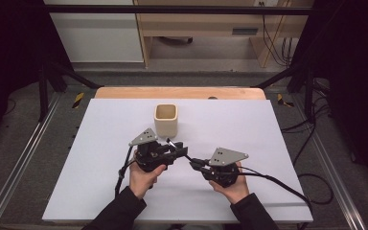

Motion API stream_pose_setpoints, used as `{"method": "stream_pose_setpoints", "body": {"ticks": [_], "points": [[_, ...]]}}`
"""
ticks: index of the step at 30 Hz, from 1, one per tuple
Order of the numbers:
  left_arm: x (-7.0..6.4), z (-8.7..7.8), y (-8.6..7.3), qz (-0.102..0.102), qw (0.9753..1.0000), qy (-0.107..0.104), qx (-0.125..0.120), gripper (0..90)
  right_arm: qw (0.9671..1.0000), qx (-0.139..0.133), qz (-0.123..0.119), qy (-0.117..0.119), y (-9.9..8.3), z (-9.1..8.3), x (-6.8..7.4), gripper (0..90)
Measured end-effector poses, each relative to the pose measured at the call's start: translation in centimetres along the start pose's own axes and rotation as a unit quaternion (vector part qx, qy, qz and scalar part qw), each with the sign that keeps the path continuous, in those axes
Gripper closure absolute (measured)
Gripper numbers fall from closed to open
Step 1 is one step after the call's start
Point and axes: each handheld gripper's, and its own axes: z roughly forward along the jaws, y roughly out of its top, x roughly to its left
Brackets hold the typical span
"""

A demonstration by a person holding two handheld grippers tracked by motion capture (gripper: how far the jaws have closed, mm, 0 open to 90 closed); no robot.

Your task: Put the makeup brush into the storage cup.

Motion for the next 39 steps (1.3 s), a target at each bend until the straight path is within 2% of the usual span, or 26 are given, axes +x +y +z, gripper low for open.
{"method": "stream_pose_setpoints", "body": {"ticks": [14, 31, 39], "points": [[-0.2, -0.1, 0.0, 0.001, 0.9999, -0.016, -0.001, 74.4, 1.0000, 0.007, -0.001, -0.001, -0.1, 0.3, 0.1, 82.4], [-1.0, -0.1, -0.1, 0.011, 0.9993, -0.035, -0.001, 82.3, 0.9999, 0.014, -0.003, -0.004, -0.3, 0.6, 0.1, 80.7], [-1.3, -0.1, -0.1, 0.018, 0.9992, -0.034, 0.002, 83.2, 0.9999, 0.016, -0.002, -0.002, -0.4, 0.7, 0.2, 80.2]]}}
